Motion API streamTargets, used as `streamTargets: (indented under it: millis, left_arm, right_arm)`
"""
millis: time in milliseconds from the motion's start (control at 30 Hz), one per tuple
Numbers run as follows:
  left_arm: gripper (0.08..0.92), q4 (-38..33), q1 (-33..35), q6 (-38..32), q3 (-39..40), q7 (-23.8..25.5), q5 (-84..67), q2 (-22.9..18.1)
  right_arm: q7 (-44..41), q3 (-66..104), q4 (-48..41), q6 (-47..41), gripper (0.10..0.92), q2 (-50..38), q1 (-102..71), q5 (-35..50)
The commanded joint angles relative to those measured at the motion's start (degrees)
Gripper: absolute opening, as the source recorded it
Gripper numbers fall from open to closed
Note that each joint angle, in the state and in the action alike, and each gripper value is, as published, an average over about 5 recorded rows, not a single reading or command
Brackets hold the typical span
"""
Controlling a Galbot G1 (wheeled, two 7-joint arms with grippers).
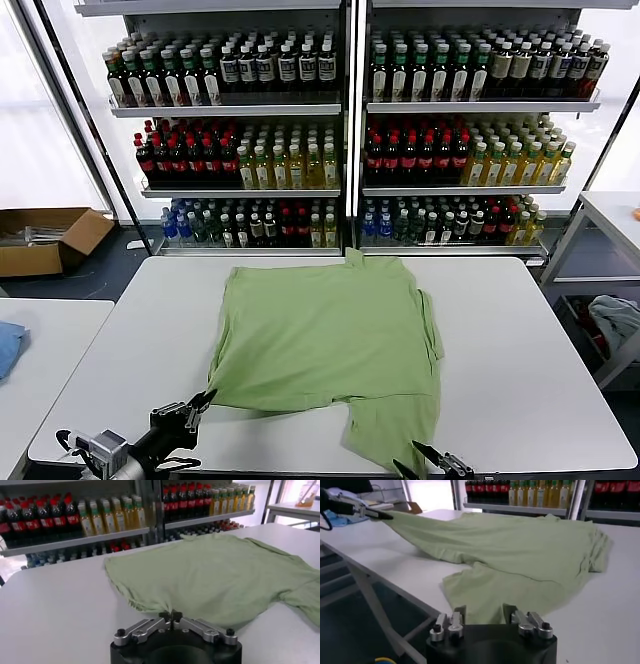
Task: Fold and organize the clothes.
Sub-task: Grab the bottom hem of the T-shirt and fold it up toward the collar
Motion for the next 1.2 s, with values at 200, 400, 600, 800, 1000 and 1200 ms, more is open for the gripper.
streamTargets:
  millis: [200, 400, 600, 800, 1000, 1200]
  left_arm:
    - [0.084, -0.7, 0.8, -0.8, -0.4, 0.2, 0.0, -0.3]
    - [0.084, -0.7, 1.0, -0.9, -0.5, 0.2, 0.1, -0.7]
    - [0.084, -1.1, 1.5, -1.0, -0.8, 0.2, 0.1, -0.7]
    - [0.084, -1.8, 2.2, -0.8, -1.5, 0.1, 0.1, -0.5]
    - [0.084, -3.7, 4.5, -0.4, -3.4, 0.1, -0.3, -1.4]
    - [0.084, -6.3, 7.3, 0.6, -4.7, 0.0, -0.5, -2.4]
  right_arm:
    - [1.8, -2.0, -1.5, -0.7, 0.71, -0.4, 0.5, -1.4]
    - [1.5, -0.9, -0.8, -0.3, 0.536, -0.5, -1.6, -0.5]
    - [1.1, 0.0, 0.6, 0.3, 0.363, -0.7, -3.7, -0.3]
    - [0.4, 2.0, 3.1, 0.8, 0.19, -0.5, -5.8, 1.4]
    - [-0.7, 5.2, 5.9, 1.8, 0.108, -0.4, -8.9, 4.3]
    - [-0.4, 7.9, 9.9, 1.8, 0.108, -0.2, -10.3, 11.0]
